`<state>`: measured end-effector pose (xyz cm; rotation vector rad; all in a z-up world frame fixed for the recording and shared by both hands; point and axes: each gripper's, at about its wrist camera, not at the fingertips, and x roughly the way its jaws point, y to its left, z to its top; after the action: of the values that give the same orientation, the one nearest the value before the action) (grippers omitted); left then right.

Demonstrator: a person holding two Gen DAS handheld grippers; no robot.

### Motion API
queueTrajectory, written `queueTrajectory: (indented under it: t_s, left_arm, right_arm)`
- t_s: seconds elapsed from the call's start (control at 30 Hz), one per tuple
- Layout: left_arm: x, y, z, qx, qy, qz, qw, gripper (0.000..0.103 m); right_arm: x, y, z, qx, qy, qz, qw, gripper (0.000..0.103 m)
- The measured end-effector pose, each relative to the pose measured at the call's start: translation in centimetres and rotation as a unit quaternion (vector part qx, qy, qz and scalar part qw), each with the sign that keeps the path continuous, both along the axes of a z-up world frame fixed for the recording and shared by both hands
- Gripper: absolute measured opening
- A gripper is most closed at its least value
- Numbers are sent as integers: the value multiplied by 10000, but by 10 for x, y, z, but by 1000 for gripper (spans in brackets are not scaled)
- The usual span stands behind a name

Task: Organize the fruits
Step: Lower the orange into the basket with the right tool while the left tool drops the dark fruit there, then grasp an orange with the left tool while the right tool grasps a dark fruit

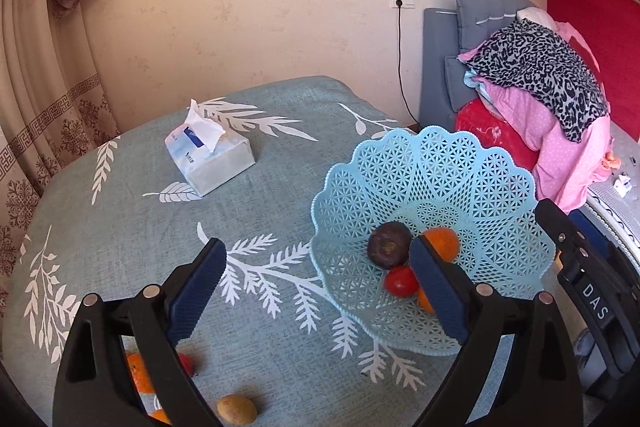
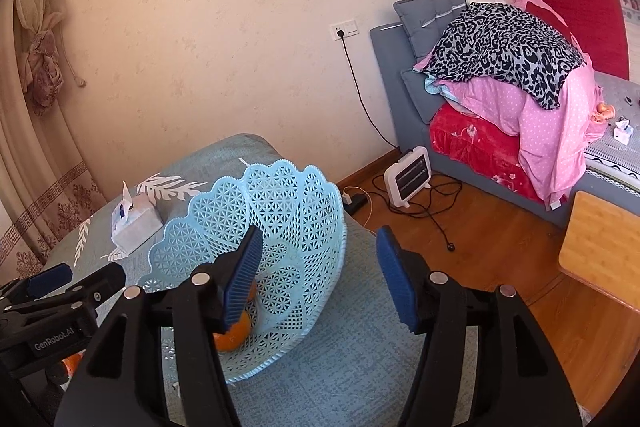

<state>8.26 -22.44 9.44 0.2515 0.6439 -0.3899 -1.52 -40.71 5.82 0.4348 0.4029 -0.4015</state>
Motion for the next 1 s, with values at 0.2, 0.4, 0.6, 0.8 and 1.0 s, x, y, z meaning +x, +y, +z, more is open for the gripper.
queueTrajectory:
  t_s: [0.2, 0.4, 0.6, 0.8, 1.0]
  left_arm:
    - [-6, 34, 6, -51, -40, 235, 9997, 92]
    - [-12, 81, 10, -114, -105, 574, 9982, 92]
    - [-14, 128, 8, -196, -62, 1022, 9945, 92]
    - [-14, 169, 1, -258, 39, 1419, 9895, 92]
    - [-16, 195, -16, -252, 251, 1687, 9850, 92]
  right_arm:
    - [-2, 1, 1, -42, -20, 3, 10000, 61]
    - [-2, 4, 1, -130, 11, -21, 9999, 61]
    - [-1, 8, 1, -227, 42, -29, 9997, 61]
    - [-2, 16, 3, -337, 66, 52, 9994, 61]
    - [-5, 27, 4, -356, 106, 289, 9989, 61]
